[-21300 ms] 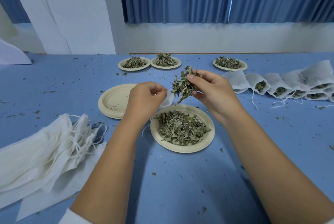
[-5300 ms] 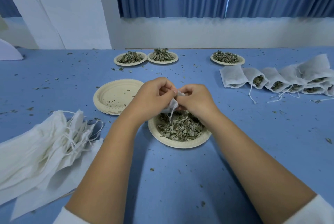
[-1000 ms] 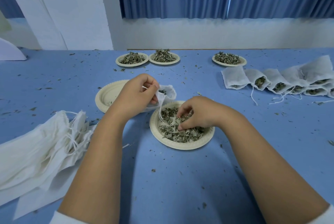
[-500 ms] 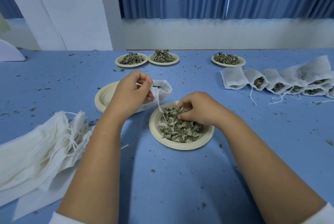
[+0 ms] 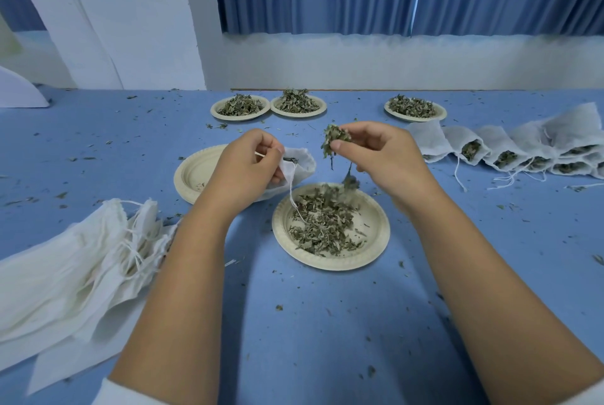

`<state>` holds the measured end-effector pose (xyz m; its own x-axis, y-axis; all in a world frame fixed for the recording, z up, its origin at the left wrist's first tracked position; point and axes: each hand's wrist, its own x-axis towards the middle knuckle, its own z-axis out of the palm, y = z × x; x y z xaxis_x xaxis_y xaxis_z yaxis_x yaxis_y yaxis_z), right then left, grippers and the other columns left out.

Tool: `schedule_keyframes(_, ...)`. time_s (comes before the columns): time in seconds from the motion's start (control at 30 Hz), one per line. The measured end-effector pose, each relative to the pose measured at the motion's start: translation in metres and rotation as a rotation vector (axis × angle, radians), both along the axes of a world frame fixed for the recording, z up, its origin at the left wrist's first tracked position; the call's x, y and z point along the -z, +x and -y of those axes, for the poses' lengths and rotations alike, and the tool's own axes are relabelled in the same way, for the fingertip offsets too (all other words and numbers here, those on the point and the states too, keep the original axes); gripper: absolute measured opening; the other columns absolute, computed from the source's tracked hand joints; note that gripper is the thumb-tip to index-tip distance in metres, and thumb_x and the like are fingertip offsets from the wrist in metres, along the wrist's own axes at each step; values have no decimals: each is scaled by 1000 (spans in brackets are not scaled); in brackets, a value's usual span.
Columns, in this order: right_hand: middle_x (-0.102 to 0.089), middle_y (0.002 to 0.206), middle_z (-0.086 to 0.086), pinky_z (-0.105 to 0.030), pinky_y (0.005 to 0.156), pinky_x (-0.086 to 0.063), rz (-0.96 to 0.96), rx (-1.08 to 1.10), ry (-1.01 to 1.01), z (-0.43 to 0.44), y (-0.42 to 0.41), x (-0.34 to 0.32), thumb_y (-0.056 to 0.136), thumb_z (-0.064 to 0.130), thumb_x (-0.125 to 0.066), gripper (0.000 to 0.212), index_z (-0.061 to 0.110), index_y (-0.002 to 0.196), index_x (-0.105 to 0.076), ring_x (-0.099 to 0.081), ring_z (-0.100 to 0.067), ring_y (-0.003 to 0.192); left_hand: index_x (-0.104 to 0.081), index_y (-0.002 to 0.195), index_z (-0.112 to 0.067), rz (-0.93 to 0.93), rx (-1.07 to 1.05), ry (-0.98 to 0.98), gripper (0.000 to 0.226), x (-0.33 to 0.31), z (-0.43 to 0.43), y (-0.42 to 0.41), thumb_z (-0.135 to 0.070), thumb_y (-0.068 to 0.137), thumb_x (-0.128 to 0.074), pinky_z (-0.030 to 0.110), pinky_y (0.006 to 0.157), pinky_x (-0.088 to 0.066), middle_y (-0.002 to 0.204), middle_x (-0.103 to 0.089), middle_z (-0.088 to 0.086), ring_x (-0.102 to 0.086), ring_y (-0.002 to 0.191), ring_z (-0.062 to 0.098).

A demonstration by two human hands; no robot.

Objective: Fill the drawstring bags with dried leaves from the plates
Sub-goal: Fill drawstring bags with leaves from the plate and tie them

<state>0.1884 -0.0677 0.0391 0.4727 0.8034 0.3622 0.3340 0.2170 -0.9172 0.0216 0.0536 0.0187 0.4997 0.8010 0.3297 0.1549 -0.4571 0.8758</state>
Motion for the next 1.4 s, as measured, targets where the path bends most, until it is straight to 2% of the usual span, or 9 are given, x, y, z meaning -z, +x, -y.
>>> schedule_keyframes(0.13, -71, 73, 16, -13, 60, -48, -101, -23, 55, 1, -1, -3, 83, 14, -75, 16, 28, 90, -70, -63, 2, 71, -60, 86, -18, -42, 22, 11, 12, 2, 1, 5, -20, 98, -57, 22, 62, -58, 64, -64, -17, -66, 57, 7)
schedule_keyframes(0.33, -70, 77, 4, -18, 64, -52, -236, -81, 104, -4, -5, -1, 83, 9, -75, 17, 21, 93, -71, -67, -9, 77, -61, 85, -17, -34, 50, 0, 12, 2, 6, 10, -17, 97, -58, 20, 58, -56, 62, -64, -16, -64, 55, 6)
schedule_keyframes(0.57, -72, 75, 11, -10, 58, -45, -32, -61, 18, -8, -11, 8, 83, 11, -75, 14, 17, 95, -74, -61, 4, 64, -63, 87, -14, 55, 86, -118, 12, -2, 12, 14, -13, 97, -57, 24, 61, -58, 67, -63, -8, -65, 57, 10)
schedule_keyframes(0.7, -74, 81, 2, -23, 71, -52, 85, -29, -40, -11, -12, 16, 80, 10, -77, 14, 21, 88, -74, -63, -8, 71, -63, 83, -16, 95, 91, -166, 16, -4, 14, 16, -11, 97, -57, 23, 61, -57, 70, -63, -5, -65, 56, 11)
schedule_keyframes(0.8, -69, 72, 9, -15, 64, -47, 165, 13, -73, -12, -10, 18, 79, 14, -79, 17, 28, 84, -72, -56, -5, 63, -64, 84, -16, 86, 54, -145, 16, -3, 13, 17, -10, 97, -56, 28, 67, -60, 69, -64, -7, -66, 59, 12)
schedule_keyframes(0.93, -66, 62, 20, -11, 59, -43, 278, -4, -127, -11, -10, 16, 80, 18, -78, 22, 38, 76, -69, -53, -2, 58, -63, 85, -17, 90, 7, -109, 16, -3, 14, 17, -11, 97, -55, 24, 65, -59, 66, -64, -11, -65, 58, 8)
schedule_keyframes(1.13, -60, 58, 30, -6, 52, -35, 408, -3, -226, -11, -8, 18, 86, 19, -70, 15, 33, 80, -70, -52, 8, 53, -61, 86, -17, 64, 46, -84, 13, -4, 18, 17, -12, 97, -56, 21, 61, -56, 78, -62, -1, -64, 56, 8)
schedule_keyframes(1.3, -66, 70, 13, -28, 66, -47, 504, 77, -331, -12, -5, 23, 83, 16, -68, 13, 23, 89, -77, -58, -7, 64, -61, 87, -13, -1, 158, -84, 11, -5, 26, 19, -10, 97, -57, 19, 60, -55, 71, -64, 1, -64, 57, 6)
schedule_keyframes(1.4, -71, 77, 1, -32, 70, -50, 631, 76, -362, -12, -7, 23, 80, 16, -70, 13, 17, 91, -77, -64, -17, 75, -61, 87, -14, -42, 169, -50, 11, -4, 29, 21, -10, 97, -57, 19, 60, -55, 76, -64, 1, -64, 58, 4)
